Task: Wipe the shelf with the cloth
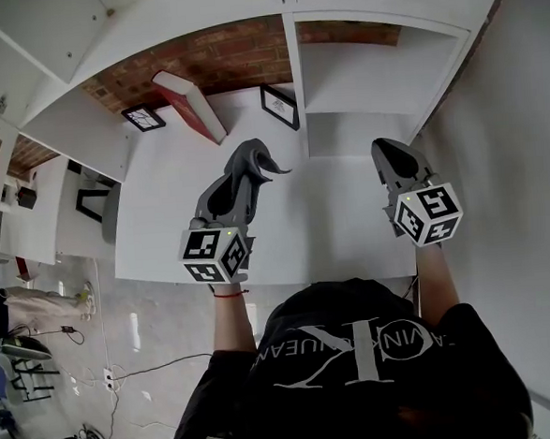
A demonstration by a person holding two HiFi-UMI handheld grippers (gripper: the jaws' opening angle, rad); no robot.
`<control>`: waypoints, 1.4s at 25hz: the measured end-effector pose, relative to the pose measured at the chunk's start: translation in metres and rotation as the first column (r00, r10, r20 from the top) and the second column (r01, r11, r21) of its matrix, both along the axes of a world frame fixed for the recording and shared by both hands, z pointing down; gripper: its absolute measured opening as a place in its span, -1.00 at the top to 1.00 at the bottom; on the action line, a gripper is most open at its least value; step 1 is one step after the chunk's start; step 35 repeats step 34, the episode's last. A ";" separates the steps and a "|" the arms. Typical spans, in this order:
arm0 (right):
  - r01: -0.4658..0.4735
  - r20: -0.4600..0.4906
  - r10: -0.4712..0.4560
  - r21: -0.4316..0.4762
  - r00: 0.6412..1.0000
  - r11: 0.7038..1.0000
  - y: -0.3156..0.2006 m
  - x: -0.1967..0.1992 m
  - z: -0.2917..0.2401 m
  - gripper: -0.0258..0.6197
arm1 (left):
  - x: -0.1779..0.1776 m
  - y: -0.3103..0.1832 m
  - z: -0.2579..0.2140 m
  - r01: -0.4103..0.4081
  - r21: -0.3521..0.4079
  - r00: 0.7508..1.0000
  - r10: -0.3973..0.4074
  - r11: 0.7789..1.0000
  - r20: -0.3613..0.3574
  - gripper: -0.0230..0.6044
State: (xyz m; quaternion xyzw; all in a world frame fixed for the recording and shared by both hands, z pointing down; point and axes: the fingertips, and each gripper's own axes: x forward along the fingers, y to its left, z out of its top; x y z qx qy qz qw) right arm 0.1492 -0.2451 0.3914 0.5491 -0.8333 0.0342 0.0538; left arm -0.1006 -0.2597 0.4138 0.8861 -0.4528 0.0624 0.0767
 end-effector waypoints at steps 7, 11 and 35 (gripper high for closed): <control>0.000 0.007 0.000 0.026 1.000 1.000 0.002 0.000 -0.001 0.83 | -0.021 -0.008 0.001 0.071 0.017 0.997 -0.071 0.997 -0.008 0.74; -0.002 -0.009 0.002 0.036 1.000 0.999 -0.001 0.001 -0.002 0.83 | -0.026 -0.012 0.002 0.083 0.010 0.996 -0.082 0.997 -0.032 0.74; -0.020 -0.023 0.021 0.028 1.000 0.999 -0.010 0.010 0.001 0.83 | -0.020 -0.032 0.008 0.054 -0.010 0.998 -0.054 0.999 -0.043 0.74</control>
